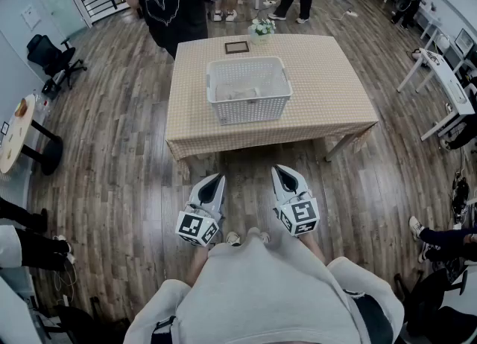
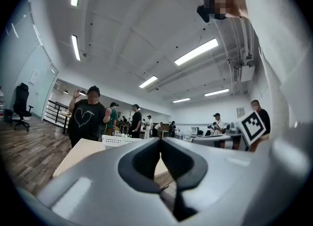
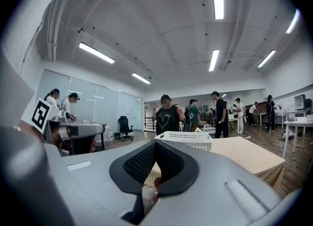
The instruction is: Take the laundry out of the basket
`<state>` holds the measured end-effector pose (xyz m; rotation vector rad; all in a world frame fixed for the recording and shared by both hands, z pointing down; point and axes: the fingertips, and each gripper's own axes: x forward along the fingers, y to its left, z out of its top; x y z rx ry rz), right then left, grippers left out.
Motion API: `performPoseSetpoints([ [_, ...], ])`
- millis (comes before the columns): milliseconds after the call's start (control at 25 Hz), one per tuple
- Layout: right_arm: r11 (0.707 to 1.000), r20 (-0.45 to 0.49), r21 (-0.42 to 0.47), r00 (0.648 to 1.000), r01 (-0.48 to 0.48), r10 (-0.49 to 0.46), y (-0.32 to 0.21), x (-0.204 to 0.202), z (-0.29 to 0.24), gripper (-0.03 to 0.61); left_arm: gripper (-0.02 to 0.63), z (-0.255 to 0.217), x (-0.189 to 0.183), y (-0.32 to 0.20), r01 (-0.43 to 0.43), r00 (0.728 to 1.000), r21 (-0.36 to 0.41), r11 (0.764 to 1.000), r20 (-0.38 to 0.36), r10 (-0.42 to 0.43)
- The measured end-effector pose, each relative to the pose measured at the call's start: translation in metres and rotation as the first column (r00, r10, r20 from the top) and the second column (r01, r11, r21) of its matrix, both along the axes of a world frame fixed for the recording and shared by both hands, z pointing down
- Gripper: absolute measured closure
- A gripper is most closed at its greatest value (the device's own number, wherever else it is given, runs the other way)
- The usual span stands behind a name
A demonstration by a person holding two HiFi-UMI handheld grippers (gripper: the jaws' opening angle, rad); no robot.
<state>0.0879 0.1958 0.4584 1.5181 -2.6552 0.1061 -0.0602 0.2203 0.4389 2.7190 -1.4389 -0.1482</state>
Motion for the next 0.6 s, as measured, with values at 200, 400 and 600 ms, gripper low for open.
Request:
performPoseSetpoints([
  [200, 1.000, -0.001, -0.002, 1.000, -0.001, 0.001, -0.004, 0.002, 0.001, 0.580, 0.604, 0.001, 0.003, -0.005, -0.004, 1.000, -0.004, 1.000, 0.004, 0.004],
  [400, 1.000, -0.005, -0.001, 1.000, -0.001, 0.001, -0.004, 0.007, 0.003, 0.580, 0.604, 0.002, 0.009, -0.004, -0.008, 1.000, -0.003, 1.000, 0.005, 0.008],
  [600, 1.000, 0.002, -0.004, 1.000, 0.004, -0.004, -0.002, 0.008, 0.005, 0.580, 0.604, 0.004, 0.012, -0.002, -0.013, 1.000, -0.007, 1.000, 0.004, 0.013],
])
